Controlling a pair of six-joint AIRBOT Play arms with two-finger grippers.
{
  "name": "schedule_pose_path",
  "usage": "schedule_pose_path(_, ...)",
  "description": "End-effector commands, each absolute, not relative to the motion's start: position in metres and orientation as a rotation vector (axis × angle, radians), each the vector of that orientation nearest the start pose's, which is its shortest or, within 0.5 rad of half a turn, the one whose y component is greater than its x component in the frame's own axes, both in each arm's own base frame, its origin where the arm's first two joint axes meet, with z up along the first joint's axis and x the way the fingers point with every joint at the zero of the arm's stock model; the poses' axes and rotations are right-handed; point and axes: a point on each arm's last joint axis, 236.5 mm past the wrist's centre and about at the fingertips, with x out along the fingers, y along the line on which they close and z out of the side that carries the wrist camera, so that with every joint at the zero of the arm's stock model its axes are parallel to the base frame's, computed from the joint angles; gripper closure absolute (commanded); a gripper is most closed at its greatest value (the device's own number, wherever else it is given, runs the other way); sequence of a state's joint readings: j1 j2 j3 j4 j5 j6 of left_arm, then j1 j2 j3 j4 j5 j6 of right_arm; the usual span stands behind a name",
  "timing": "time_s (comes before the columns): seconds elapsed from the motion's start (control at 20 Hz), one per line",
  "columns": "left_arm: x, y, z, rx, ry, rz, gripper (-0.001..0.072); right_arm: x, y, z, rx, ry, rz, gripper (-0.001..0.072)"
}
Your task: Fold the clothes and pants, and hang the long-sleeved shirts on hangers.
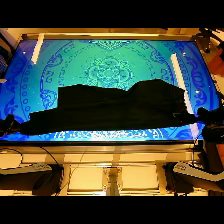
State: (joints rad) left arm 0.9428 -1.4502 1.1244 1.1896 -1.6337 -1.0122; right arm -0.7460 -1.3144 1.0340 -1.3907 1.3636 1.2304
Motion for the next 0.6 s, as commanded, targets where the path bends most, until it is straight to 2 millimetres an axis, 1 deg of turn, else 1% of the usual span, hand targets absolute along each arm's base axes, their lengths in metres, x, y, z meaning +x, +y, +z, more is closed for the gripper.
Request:
schedule_pose_path(0.0, 0.216, 0.151, -0.041, -0.764, 1.564, -0.116, 0.0526, 0.227, -0.166, -0.051, 0.528, 1.562, -0.183, 0.0683)
schedule_pose_path(0.05, 0.218, 0.15, -0.04, -0.763, 1.562, -0.121, 0.046, 0.222, -0.165, -0.052, 0.527, 1.583, -0.18, 0.0623)
schedule_pose_path(0.1, 0.219, 0.149, -0.04, -0.766, 1.559, -0.121, 0.0443, 0.217, -0.164, -0.051, 0.524, 1.606, -0.178, 0.0482)
schedule_pose_path(0.15, 0.222, 0.148, -0.039, -0.768, 1.55, -0.125, 0.0443, 0.21, -0.163, -0.05, 0.518, 1.636, -0.177, 0.0348)
schedule_pose_path(0.2, 0.226, 0.148, -0.036, -0.771, 1.533, -0.132, 0.0443, 0.205, -0.164, -0.049, 0.51, 1.66, -0.179, 0.0294)
schedule_pose_path(0.25, 0.232, 0.149, -0.033, -0.768, 1.511, -0.133, 0.0416, 0.2, -0.166, -0.046, 0.499, 1.68, -0.184, 0.0294)
schedule_pose_path(0.3, 0.243, 0.15, -0.026, -0.775, 1.466, -0.141, 0.0398, 0.198, -0.169, -0.042, 0.487, 1.692, -0.191, 0.0294)
schedule_pose_path(0.35, 0.257, 0.15, -0.017, -0.786, 1.41, -0.156, 0.0398, 0.198, -0.172, -0.037, 0.477, 1.696, -0.197, 0.0294)
schedule_pose_path(0.4, 0.274, 0.151, -0.007, -0.797, 1.337, -0.166, 0.0398, 0.2, -0.177, -0.029, 0.466, 1.69, -0.205, 0.0293)
schedule_pose_path(0.5, 0.316, 0.145, 0.02, -0.822, 1.171, -0.215, 0.0396, 0.213, -0.189, -0.009, 0.454, 1.642, -0.244, 0.0293)
schedule_pose_path(0.55, 0.332, 0.141, 0.028, -0.816, 1.12, -0.234, 0.0355, 0.222, -0.197, 0.003, 0.45, 1.6, -0.279, 0.0292)
